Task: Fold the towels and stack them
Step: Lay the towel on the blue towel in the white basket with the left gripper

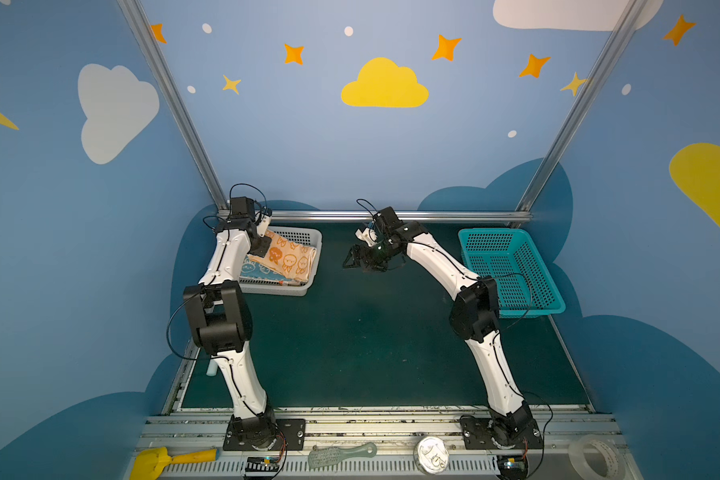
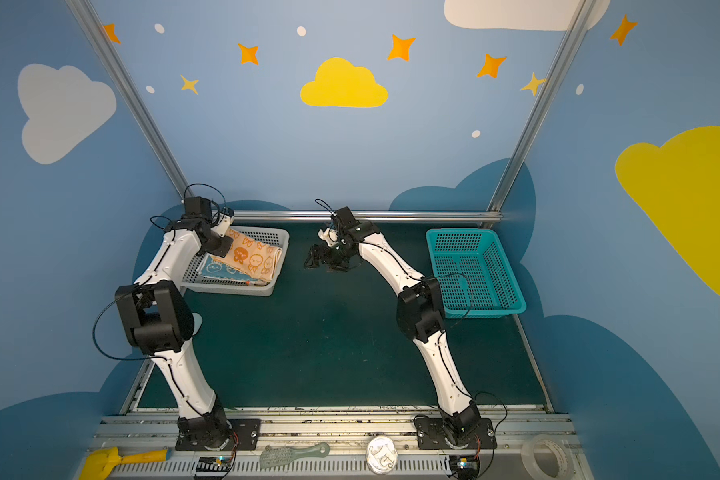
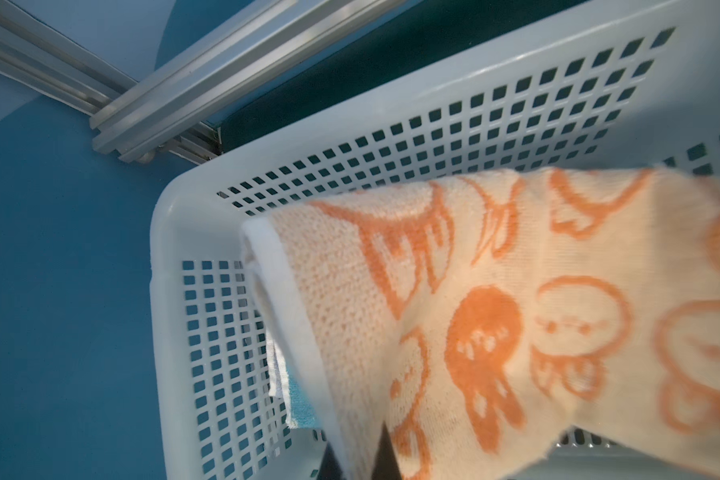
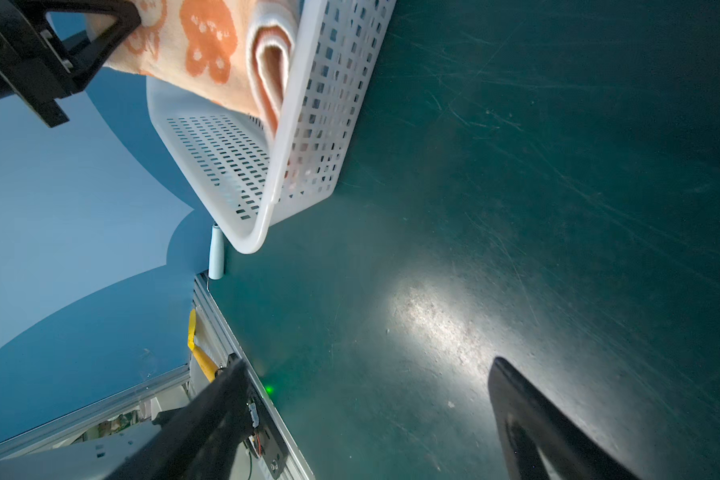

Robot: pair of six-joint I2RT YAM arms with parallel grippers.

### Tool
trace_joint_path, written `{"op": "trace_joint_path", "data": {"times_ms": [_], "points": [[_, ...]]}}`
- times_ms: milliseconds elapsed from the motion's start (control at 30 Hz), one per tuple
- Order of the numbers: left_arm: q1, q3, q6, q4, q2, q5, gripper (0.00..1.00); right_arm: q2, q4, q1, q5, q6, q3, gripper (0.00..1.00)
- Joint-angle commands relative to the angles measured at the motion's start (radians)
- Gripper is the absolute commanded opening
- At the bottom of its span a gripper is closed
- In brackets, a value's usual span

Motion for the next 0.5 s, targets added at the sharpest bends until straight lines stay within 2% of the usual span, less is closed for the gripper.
{"op": "trace_joint_path", "data": {"times_ms": [0, 467], "points": [[0.008, 0.003, -0.035, 0.026, 0.020, 0.040, 0.03, 0.013, -0.002, 0.007, -0.018, -0.002, 0.031, 0.89], [0.031, 0.004, -0.039, 0.064, 0.026, 0.000, 0.03, 0.009, -0.021, 0.012, -0.024, -0.003, 0.030, 0.89]]}}
